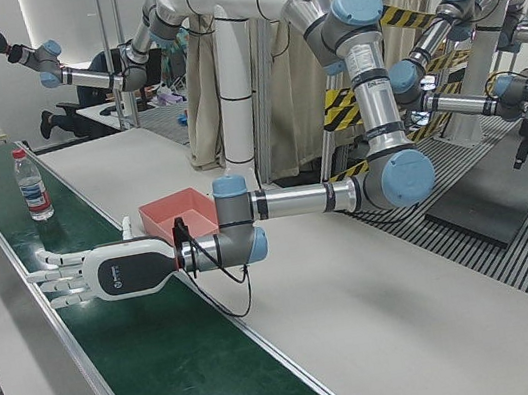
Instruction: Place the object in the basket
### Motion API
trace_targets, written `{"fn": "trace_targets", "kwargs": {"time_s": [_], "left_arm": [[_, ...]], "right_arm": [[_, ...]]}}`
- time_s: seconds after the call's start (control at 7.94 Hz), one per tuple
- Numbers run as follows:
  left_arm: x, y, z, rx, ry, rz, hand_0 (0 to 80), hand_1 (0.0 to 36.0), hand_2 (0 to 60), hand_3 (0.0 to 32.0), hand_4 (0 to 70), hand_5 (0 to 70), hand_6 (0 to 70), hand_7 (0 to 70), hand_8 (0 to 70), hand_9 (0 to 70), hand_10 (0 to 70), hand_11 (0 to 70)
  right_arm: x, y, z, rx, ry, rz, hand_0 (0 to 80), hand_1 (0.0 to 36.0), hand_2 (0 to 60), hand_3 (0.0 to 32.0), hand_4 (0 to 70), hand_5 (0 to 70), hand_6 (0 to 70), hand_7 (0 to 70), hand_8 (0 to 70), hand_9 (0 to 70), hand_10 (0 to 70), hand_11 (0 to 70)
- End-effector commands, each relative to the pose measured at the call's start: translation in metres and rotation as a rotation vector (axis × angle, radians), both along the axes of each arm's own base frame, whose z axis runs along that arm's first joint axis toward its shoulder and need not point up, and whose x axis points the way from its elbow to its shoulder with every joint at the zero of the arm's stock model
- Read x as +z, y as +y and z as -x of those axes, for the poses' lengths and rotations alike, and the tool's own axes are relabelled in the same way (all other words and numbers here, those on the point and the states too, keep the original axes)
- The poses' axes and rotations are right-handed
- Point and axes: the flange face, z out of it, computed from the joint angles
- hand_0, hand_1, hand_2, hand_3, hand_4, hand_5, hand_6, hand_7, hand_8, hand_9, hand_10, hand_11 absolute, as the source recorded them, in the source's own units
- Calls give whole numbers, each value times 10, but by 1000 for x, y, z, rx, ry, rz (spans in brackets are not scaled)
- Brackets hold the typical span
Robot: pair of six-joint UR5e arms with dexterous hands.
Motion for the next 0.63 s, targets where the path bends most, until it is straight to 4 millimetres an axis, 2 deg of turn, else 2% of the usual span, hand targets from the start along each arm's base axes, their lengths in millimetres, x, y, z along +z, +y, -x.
{"fn": "trace_targets", "kwargs": {"time_s": [0.0, 0.13, 0.25, 0.38, 0.5], "left_arm": [[-10, -2, -3, 2, -2, 5, 593, 104, 0, 92, 18, 261, 56, 23, 114, 113, 45, 84], [-19, -6, -4, -2, -5, 0, 603, 116, 0, 104, 12, 258, 55, 22, 110, 107, 45, 84], [-39, -12, -8, -3, -8, 1, 607, 117, 0, 116, 0, 252, 40, 15, 86, 91, 33, 69], [-55, -16, -18, 6, -6, -5, 609, 116, 0, 114, 0, 255, 42, 18, 92, 98, 39, 77], [-67, -14, -41, 15, 5, -5, 619, 119, 0, 112, 0, 257, 40, 20, 88, 90, 41, 81]], "right_arm": [[0, 0, 0, 0, 0, 0, 0, 0, 0, 0, 0, 0, 0, 0, 0, 0, 0, 0], [0, 0, 0, 0, 0, 0, 0, 0, 0, 0, 0, 0, 0, 0, 0, 0, 0, 0], [0, 0, 0, 0, 0, 0, 0, 0, 0, 0, 0, 0, 0, 0, 0, 0, 0, 0], [0, 0, 0, 0, 0, 0, 0, 0, 0, 0, 0, 0, 0, 0, 0, 0, 0, 0], [0, 0, 0, 0, 0, 0, 0, 0, 0, 0, 0, 0, 0, 0, 0, 0, 0, 0]]}}
